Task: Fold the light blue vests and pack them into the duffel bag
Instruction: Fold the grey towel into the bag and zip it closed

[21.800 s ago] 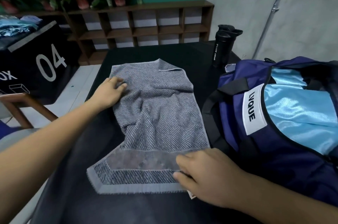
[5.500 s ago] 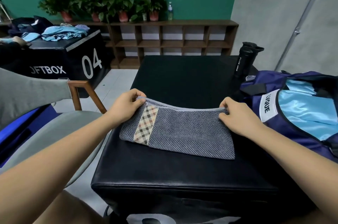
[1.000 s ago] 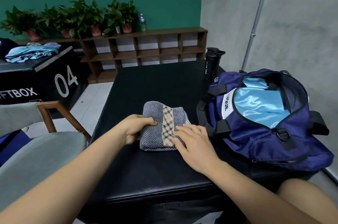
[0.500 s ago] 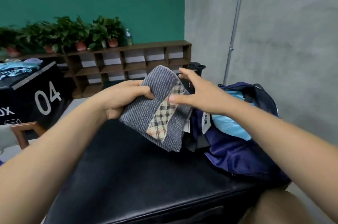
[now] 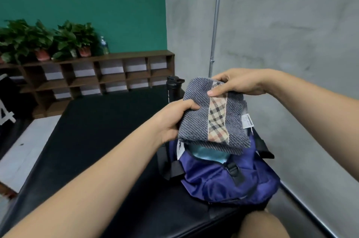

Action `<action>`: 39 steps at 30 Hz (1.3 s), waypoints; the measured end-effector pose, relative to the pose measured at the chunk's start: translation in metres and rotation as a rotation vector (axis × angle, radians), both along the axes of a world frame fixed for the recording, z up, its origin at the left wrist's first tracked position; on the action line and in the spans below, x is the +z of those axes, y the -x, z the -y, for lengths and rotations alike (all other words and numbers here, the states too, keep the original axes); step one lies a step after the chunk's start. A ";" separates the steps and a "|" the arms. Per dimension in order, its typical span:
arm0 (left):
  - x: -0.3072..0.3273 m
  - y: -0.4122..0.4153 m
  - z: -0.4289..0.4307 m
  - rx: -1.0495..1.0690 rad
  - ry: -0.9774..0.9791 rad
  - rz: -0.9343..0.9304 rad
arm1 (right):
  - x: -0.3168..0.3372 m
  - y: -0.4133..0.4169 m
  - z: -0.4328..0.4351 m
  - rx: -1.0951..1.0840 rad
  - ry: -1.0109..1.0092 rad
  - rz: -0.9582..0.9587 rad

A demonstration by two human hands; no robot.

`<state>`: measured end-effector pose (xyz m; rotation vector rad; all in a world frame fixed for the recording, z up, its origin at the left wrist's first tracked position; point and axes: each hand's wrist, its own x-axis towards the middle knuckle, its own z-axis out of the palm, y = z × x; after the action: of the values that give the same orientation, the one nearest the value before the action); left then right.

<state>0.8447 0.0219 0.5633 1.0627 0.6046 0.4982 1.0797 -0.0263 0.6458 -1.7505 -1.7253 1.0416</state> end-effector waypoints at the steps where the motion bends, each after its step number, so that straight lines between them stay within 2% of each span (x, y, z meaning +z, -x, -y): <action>1: -0.008 -0.007 0.000 -0.002 0.016 0.001 | -0.005 -0.005 -0.002 -0.005 0.019 0.038; 6: -0.038 -0.017 -0.003 -0.006 -0.058 -0.092 | -0.040 -0.015 -0.021 -0.014 0.101 0.272; 7: -0.041 -0.014 -0.003 -0.002 -0.153 -0.175 | -0.047 -0.015 -0.025 0.005 0.123 0.310; 11: -0.045 0.001 -0.009 0.054 -0.876 -0.726 | -0.069 -0.017 -0.043 0.046 0.133 0.528; 15: -0.047 0.005 -0.001 0.072 -1.198 -0.816 | -0.092 -0.006 -0.053 0.090 0.002 0.829; 18: -0.053 0.008 0.002 0.048 -1.382 -0.800 | -0.104 0.001 -0.046 0.040 -0.165 0.918; 21: -0.057 0.009 0.004 0.004 -1.467 -0.779 | -0.107 0.008 -0.026 -0.006 -0.367 0.956; 23: -0.061 0.008 0.006 -0.032 -1.506 -0.774 | -0.113 0.017 -0.009 0.019 -0.432 0.928; 30: -0.059 0.002 -0.002 -0.085 -1.544 -0.944 | -0.150 0.034 0.021 0.060 -0.176 0.934; 34: -0.053 -0.016 -0.028 -0.034 -1.526 -1.178 | -0.159 0.033 0.019 0.041 -0.167 0.896; 39: -0.050 -0.039 -0.065 0.080 -1.460 -1.244 | -0.164 0.032 0.021 0.048 -0.203 0.874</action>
<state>0.8839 0.0864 0.5134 2.8111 1.4337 0.2293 1.0481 -0.0469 0.4820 -2.1920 -2.2531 0.0510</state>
